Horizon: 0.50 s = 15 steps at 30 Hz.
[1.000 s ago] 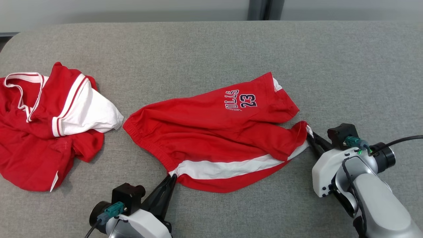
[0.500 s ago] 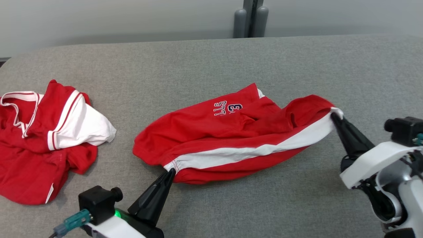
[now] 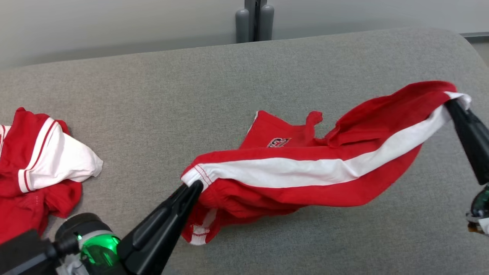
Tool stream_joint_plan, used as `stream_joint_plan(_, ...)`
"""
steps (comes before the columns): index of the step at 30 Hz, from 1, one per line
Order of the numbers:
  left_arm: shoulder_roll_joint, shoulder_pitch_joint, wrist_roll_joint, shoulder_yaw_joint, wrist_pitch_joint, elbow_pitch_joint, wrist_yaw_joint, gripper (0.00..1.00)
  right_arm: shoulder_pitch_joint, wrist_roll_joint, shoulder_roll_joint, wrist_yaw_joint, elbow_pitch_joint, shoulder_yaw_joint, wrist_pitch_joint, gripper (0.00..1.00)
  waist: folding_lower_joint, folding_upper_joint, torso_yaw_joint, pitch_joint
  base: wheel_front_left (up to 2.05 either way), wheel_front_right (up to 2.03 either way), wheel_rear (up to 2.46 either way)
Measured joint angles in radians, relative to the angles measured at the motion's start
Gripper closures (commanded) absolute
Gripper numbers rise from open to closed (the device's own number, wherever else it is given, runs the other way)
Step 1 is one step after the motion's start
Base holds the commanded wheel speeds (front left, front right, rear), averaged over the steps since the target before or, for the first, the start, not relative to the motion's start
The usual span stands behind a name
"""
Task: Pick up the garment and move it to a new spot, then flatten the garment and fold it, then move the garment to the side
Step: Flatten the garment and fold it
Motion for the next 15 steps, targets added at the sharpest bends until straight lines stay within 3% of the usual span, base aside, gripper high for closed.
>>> stream_joint_plan(4,0.035,-0.062,-0.028,0.06,0.04,-0.037,0.014,1.0,-0.025,0.066,0.031,0.0,-0.064,-0.078,0.043,1.0,0.0,0.0,-0.016,0.028,0.0,0.0,0.0)
stream_joint_plan(7,0.073,-0.162,-0.051,0.121,0.079,-0.003,0.018,1.0,-0.11,0.05,0.035,0.0,-0.043,-0.107,0.1,1.0,0.0,0.0,-0.026,0.058,0.0,0.0,0.0)
stream_joint_plan(10,0.104,-0.316,-0.087,0.161,0.123,0.081,0.023,1.0,-0.253,-0.009,0.059,0.0,0.036,-0.098,0.174,1.0,0.0,0.0,-0.033,0.097,0.0,0.0,0.0)
stream_joint_plan(15,0.125,-0.649,-0.118,0.179,0.18,0.301,0.038,1.0,-0.562,-0.164,0.171,0.0,0.219,-0.064,0.278,1.0,0.0,0.0,-0.035,0.174,0.0,0.0,0.0)
